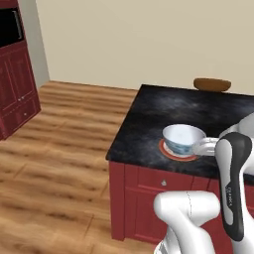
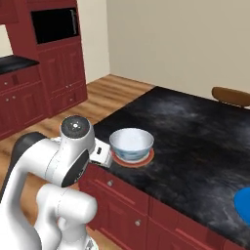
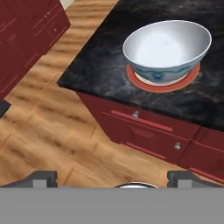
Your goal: Move the bowls from the cabinet to the plates on the dining table.
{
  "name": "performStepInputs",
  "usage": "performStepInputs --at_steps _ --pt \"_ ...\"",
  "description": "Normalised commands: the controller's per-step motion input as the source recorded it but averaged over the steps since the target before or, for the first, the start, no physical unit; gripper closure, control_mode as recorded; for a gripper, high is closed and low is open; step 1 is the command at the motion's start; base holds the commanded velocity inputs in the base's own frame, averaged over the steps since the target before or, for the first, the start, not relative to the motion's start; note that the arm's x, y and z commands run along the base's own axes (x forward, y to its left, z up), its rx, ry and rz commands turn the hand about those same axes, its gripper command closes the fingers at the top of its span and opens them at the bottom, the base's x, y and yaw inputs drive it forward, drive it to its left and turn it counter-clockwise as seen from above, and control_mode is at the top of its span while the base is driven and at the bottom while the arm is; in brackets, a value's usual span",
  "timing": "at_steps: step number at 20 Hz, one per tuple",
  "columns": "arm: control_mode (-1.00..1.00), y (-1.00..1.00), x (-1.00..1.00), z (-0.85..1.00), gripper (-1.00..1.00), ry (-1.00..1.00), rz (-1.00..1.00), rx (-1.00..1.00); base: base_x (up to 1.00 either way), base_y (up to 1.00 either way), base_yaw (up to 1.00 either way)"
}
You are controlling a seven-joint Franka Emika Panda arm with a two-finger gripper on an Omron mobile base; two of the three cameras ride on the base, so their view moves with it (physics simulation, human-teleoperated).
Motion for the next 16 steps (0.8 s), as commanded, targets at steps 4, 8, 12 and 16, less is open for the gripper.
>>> performStepInputs --at_steps 4,8,12,16 --pt "1.0 0.0 0.0 0.0 -1.0 0.0 0.0 0.0 -0.2 0.13 0.32" --pt "1.0 0.0 0.0 0.0 -1.0 0.0 0.0 0.0 -0.18 0.16 0.33" --pt "1.0 0.0 0.0 0.0 -1.0 0.0 0.0 0.0 -0.18 0.13 0.33" --pt "1.0 0.0 0.0 0.0 -1.0 0.0 0.0 0.0 -0.16 0.19 0.33"
